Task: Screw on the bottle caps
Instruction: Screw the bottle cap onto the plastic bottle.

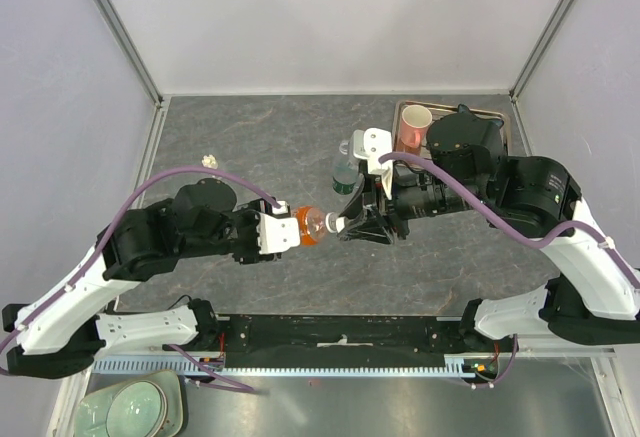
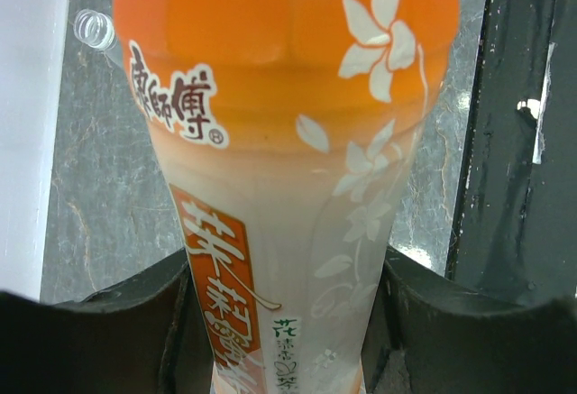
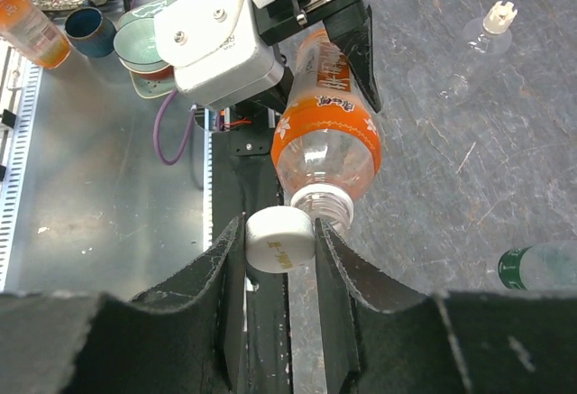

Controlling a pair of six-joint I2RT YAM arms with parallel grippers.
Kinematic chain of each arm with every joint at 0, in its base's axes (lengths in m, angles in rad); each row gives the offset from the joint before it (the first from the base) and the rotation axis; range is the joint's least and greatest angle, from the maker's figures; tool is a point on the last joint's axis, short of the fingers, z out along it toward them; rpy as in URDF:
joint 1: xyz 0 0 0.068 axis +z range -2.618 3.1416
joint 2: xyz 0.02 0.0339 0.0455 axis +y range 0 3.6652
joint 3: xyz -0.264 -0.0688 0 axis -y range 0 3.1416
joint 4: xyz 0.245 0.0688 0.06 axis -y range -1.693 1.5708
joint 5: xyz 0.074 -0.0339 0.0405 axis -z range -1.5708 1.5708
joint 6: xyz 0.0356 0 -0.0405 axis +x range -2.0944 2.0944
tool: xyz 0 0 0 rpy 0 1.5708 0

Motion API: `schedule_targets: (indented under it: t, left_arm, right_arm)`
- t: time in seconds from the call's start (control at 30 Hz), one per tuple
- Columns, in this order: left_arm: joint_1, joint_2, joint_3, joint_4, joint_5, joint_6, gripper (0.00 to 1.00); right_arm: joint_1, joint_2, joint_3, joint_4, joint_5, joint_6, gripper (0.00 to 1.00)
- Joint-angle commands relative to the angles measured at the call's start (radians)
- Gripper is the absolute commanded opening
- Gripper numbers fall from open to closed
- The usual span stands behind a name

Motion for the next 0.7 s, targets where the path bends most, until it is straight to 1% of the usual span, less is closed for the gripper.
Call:
schedule_targets:
  t: [0.0,0.1,0.23,0.4,0.57,0.67]
  left_arm:
    - [0.001,-0.005,0.021,0.035,0.021,0.016,0.52]
    - [0.001,-0.002,0.027,0.035,0.023,0.014,0.52]
    - [0.003,-0.002,0.030,0.033,0.029,0.016,0.52]
    - [0.004,-0.003,0.031,0.030,0.043,0.020,0.52]
    - [0.003,0.004,0.039,0.030,0.049,0.017,0.52]
    - [0.007,0.004,0.042,0.030,0.052,0.014,0.52]
  right_arm:
    - [0.001,-0.015,-0.012,0.045,0.033,-0.023,0.31]
    - [0.001,-0.019,-0.029,0.049,0.045,-0.031,0.31]
    - [0.002,-0.020,-0.040,0.052,0.112,-0.047,0.31]
    - [0.001,-0.046,-0.055,0.100,0.160,-0.063,0.29]
    - [0.001,-0.055,-0.075,0.115,0.178,-0.070,0.29]
    - [0.001,-0.054,-0.088,0.115,0.162,-0.072,0.29]
